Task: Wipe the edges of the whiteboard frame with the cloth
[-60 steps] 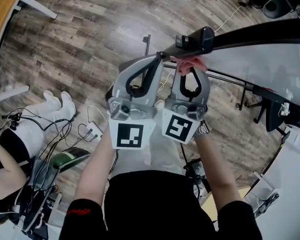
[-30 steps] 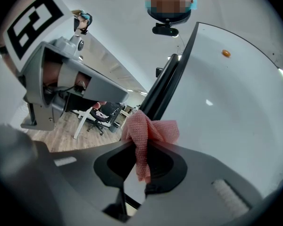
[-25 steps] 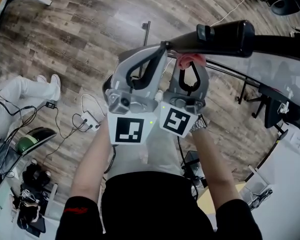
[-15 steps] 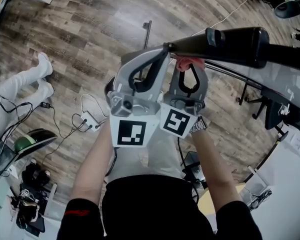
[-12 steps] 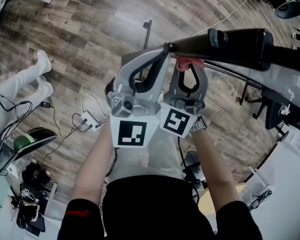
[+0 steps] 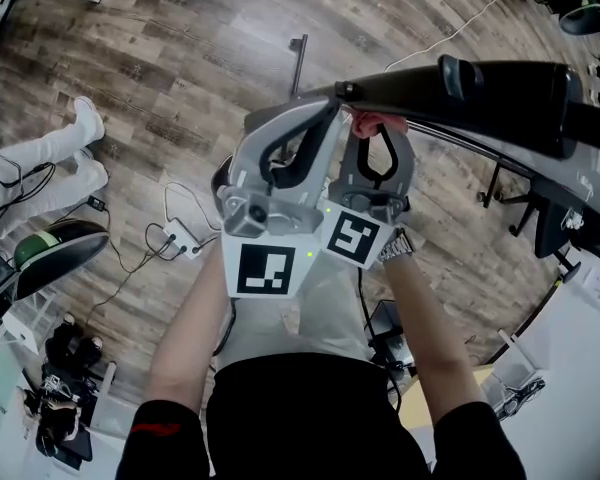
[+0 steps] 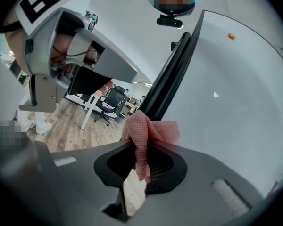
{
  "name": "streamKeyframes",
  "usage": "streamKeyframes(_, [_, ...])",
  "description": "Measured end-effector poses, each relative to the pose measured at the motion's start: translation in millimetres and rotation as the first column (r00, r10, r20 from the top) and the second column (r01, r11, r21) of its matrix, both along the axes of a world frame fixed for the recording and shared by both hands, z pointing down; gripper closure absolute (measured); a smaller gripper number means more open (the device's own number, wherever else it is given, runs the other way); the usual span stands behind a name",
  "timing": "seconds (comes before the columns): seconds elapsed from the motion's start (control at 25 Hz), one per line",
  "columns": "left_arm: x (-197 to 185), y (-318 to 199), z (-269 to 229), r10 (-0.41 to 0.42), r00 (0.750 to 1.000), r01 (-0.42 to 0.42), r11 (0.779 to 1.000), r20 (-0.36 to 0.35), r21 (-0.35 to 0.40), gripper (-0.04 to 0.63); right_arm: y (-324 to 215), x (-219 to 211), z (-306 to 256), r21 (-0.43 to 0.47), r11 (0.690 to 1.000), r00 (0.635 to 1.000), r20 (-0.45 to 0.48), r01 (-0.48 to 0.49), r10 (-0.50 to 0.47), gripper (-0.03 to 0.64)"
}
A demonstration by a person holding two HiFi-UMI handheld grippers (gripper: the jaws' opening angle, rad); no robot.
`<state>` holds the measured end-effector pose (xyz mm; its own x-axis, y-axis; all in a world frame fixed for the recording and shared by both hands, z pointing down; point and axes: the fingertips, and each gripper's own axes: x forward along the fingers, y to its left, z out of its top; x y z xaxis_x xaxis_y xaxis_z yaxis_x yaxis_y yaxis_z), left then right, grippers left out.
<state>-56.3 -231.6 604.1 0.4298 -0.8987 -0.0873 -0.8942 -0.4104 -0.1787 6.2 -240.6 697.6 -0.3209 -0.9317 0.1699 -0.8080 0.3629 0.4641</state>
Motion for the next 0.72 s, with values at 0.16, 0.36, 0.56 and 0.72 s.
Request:
streamKeyframes(0.16, [1, 2, 5, 0.002, 1.000, -0.002, 1.000, 0.000, -0.007, 0.597, 1, 1, 12, -0.034, 0.999, 1.000, -0.019, -0.006, 0.006, 0.563])
streamKeyframes(0.36, [-2, 3, 10, -0.002, 1.000, 0.002, 1.000, -0.002, -0.016, 0.597, 0, 1, 22, -0.050, 0.999, 1.000, -0.029, -0.011, 0.009, 0.563])
streamKeyframes(0.56, [-2, 6, 15, -0.007, 1.000, 0.007, 1.000, -0.005, -0.025, 0.597, 4, 1, 25, -0.057, 0.998, 0.999, -0.031, -0.013, 0.011, 0.563])
streamKeyframes(0.72, [-2, 8, 19, -0.014, 1.000, 0.013, 0.999, -0.007, -0.034, 0.597, 6, 2, 31, -0.095, 0.995, 0.999, -0.035, -0.014, 0.010, 0.563])
